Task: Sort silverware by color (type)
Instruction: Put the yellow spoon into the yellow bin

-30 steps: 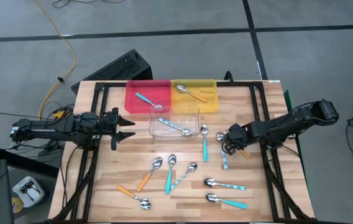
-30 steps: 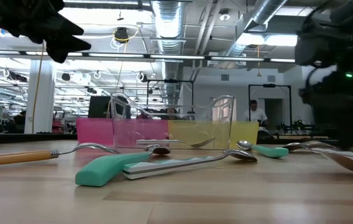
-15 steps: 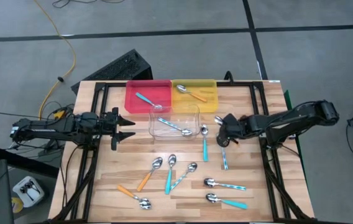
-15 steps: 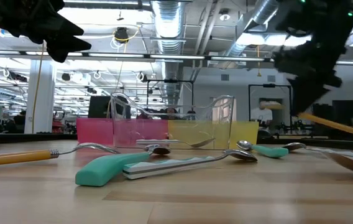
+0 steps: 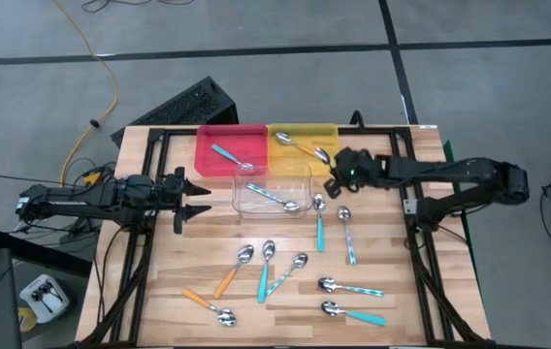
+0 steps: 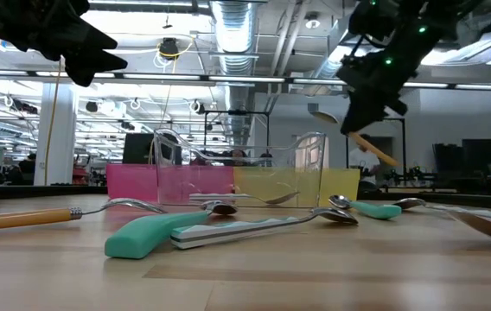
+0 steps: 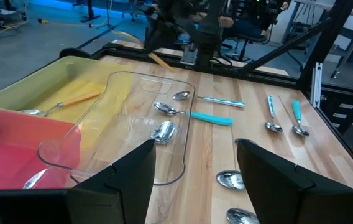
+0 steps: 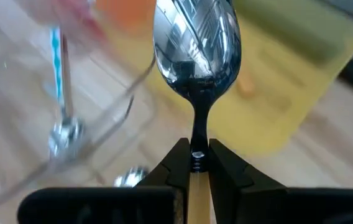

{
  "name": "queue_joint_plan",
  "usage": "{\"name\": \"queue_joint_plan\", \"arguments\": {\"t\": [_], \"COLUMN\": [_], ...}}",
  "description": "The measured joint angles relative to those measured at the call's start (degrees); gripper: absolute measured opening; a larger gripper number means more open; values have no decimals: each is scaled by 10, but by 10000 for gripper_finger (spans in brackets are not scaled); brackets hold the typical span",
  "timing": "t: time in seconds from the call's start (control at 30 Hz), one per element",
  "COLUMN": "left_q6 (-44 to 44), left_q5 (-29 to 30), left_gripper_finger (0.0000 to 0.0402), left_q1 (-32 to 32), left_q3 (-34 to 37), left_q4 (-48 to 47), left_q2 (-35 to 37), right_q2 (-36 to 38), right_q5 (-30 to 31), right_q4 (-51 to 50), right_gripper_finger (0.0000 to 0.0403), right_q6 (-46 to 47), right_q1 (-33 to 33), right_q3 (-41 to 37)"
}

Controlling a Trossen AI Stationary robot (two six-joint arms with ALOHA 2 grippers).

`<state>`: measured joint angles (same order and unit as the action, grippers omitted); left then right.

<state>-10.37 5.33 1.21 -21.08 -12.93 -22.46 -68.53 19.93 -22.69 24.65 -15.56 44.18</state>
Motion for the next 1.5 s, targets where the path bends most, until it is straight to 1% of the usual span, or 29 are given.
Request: {"name": "queue_joint_plan", "arguments": {"t": [0.13, 0.2, 0.3, 0.53, 0.7, 0.9, 0.97, 1.07, 1.17, 1.27, 1.37, 1.5], "left_q6": [0, 0, 0, 0, 7, 6, 3, 2, 2, 2, 2, 2], "left_q5": [0, 0, 0, 1, 1, 1, 1, 1, 3, 18, 24, 25], "left_gripper_finger": [210, 210, 210, 210, 210, 210, 210, 210, 210, 210, 210, 210], "left_q1": [0, 0, 0, 0, 0, 0, 0, 0, 0, 0, 0, 0], "left_q3": [0, 0, 0, 0, 0, 0, 0, 0, 0, 0, 0, 0], "left_q4": [0, 0, 0, 0, 0, 0, 0, 0, 0, 0, 0, 0], "left_q2": [0, 0, 0, 0, 0, 0, 0, 0, 0, 0, 0, 0], "right_q2": [0, 0, 0, -23, -73, -162, -195, -238, -277, -314, -342, -357], "right_q5": [-32, -33, -37, -35, -39, -123, -140, -148, -172, -194, -198, -200], "right_q4": [67, 94, 97, 98, 124, 137, 133, 118, 100, 65, 38, 13], "right_gripper_finger": [57, 57, 57, 57, 57, 57, 57, 57, 57, 57, 58, 58], "right_q6": [-47, -63, -84, -158, -237, -276, -277, -282, -283, -283, -293, -307], "right_q1": [-50, -67, -94, -133, -150, -182, -192, -206, -215, -224, -225, -219], "right_q3": [0, 0, 18, 96, 138, 177, 193, 222, 252, 283, 297, 298]}}
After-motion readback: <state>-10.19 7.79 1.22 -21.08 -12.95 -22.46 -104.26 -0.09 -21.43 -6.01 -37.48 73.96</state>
